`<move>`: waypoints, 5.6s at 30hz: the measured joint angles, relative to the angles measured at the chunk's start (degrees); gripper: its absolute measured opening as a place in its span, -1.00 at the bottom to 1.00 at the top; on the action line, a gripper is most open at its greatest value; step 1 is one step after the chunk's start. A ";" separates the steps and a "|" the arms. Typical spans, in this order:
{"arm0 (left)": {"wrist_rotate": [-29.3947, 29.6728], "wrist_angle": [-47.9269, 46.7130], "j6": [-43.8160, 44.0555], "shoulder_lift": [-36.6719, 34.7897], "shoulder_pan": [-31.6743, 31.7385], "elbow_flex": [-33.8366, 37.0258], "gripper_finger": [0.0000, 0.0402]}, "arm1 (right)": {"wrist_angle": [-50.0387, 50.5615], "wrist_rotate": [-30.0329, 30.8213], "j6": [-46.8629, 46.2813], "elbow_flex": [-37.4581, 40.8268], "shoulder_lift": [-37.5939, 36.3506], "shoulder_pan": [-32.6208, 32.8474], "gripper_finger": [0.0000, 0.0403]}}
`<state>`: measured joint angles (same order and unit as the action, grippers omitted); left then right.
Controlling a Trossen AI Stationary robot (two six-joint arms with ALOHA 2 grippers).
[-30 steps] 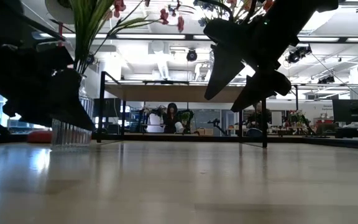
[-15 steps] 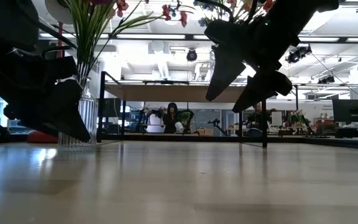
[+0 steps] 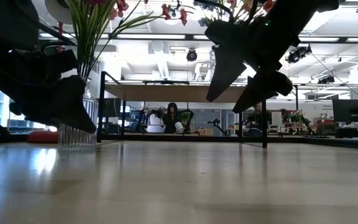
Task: Pick and place flowers into a vace then onto a shelf
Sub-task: Put the transparent flower vase containing the purple and orange flowers on the shelf
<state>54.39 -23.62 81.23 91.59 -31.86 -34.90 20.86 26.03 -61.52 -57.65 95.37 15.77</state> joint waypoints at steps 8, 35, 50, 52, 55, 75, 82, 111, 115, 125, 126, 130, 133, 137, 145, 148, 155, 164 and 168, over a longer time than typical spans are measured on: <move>2.60 -0.01 0.02 0.46 0.00 -0.02 0.64 | 1.40 -1.08 0.00 0.00 0.00 0.00 0.66; 3.12 1.58 0.00 0.46 0.00 -0.08 0.58 | 2.88 -1.63 0.00 0.00 0.00 0.01 0.66; 2.64 -9.93 -12.20 -0.85 -0.02 -12.85 0.58 | 2.04 3.34 -0.54 0.00 0.00 4.33 0.66; 1.42 -9.60 -11.69 -0.71 -0.01 -12.74 0.58 | 2.09 3.42 -0.52 0.00 0.00 4.72 0.66; -0.11 -9.61 -8.09 -0.67 -0.02 -11.24 0.60 | 2.65 3.39 -0.60 0.00 0.00 5.22 0.66; -1.73 -6.71 -2.03 -3.22 -0.08 -8.13 0.58 | 5.06 1.62 -1.66 0.00 0.00 6.15 0.66; -1.20 -11.53 -7.94 -11.90 -0.01 -11.94 0.58 | 6.88 2.75 -5.85 0.00 0.00 8.39 0.66; -11.58 -12.02 -58.97 -26.01 33.94 -36.75 0.61 | 9.26 10.56 -11.74 0.00 0.00 14.78 0.66; -16.82 -10.94 -61.46 -24.63 39.02 -36.73 0.60 | 9.54 11.69 -11.65 0.00 0.00 14.78 0.66; -21.48 -4.06 -66.01 -17.19 44.32 -36.72 0.63 | 10.41 10.78 -11.55 0.00 0.00 14.78 0.66; -22.05 -3.48 -66.01 -16.58 44.65 -36.72 0.63 | 10.49 10.71 -11.56 0.00 0.00 14.78 0.66; -22.93 -3.14 -66.01 -14.35 46.73 -36.72 0.58 | 10.65 10.64 -11.74 0.00 0.00 14.78 0.66; -23.43 -3.04 -65.70 -13.64 48.59 -36.69 0.58 | 10.75 10.66 -11.87 0.00 0.00 14.78 0.66; -25.52 -2.68 -64.80 -13.64 51.18 -36.69 0.58 | 10.89 10.66 -11.93 0.00 0.00 14.78 0.66; -28.13 -1.40 -64.49 -13.74 52.93 -35.72 0.58 | 11.07 10.68 -11.96 0.00 0.00 14.60 0.66; -28.38 1.30 -63.82 -13.76 52.84 -32.62 0.58 | 11.28 10.66 -11.96 0.00 0.00 14.40 0.66; -26.76 5.64 -63.74 -14.37 52.85 -27.66 0.60 | 11.33 10.40 -12.20 0.00 0.00 14.30 0.66; -24.73 7.08 -65.90 -13.96 52.85 -27.21 0.58 | 11.44 10.11 -12.22 0.00 0.00 13.86 0.66; -24.33 7.14 -66.03 -13.39 52.85 -27.21 0.58 | 11.47 9.81 -12.15 0.00 0.00 13.42 0.66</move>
<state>30.06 -16.48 15.20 78.20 20.99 -62.11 32.33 35.84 -73.67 -57.65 95.37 29.19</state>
